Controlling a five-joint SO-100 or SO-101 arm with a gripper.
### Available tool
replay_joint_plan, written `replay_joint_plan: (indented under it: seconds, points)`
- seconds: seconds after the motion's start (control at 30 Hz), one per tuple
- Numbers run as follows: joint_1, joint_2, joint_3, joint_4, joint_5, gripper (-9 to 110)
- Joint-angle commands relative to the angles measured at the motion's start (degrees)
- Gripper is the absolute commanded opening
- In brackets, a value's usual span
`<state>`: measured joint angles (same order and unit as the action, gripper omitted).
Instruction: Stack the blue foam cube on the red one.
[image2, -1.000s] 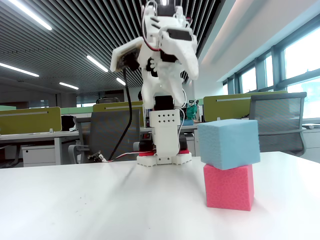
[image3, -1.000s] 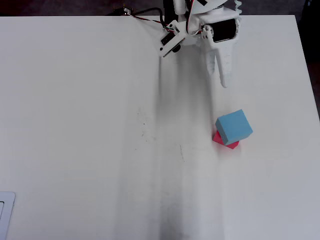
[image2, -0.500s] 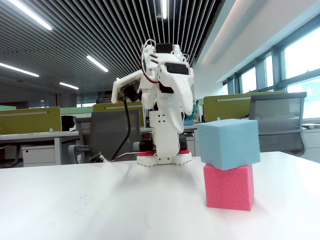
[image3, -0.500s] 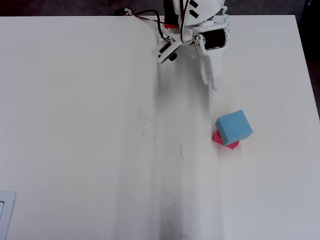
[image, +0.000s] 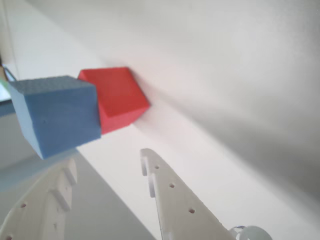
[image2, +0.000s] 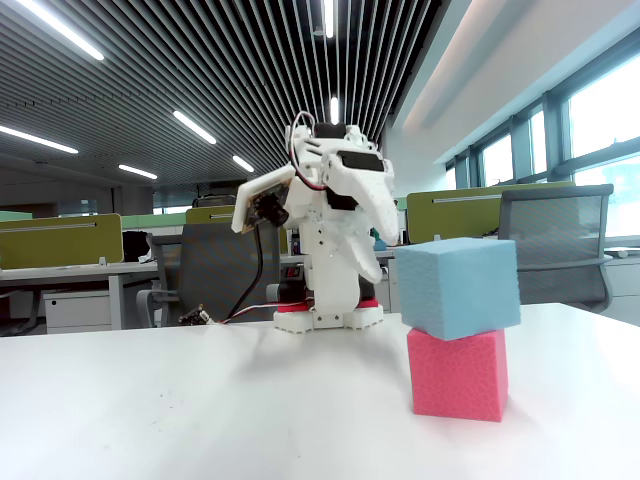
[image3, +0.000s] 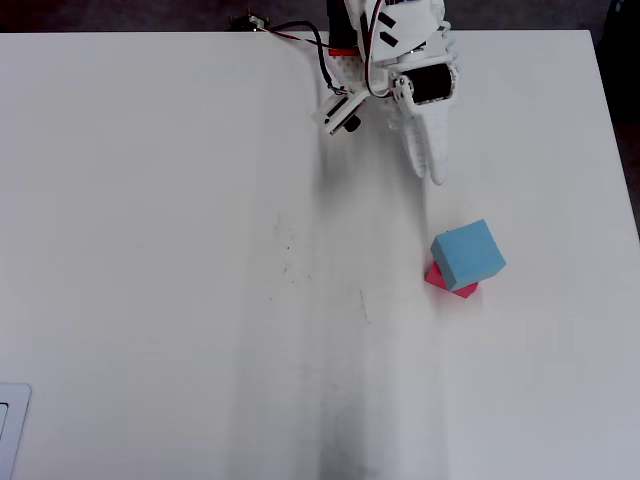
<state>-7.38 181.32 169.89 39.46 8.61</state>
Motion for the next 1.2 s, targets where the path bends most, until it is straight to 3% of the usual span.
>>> replay_joint_plan:
  seconds: [0.0,0.27,0.47,1.17]
  points:
    - [-0.8,1.0,-0.1,-1.4,0.2,15]
    - [-0.6,1.0,0.4,-2.3,0.3,16]
    - [-0.4,1.0,0.4,-2.2,0.3,23]
    - [-0.8,1.0,0.4,-2.2,0.3,23]
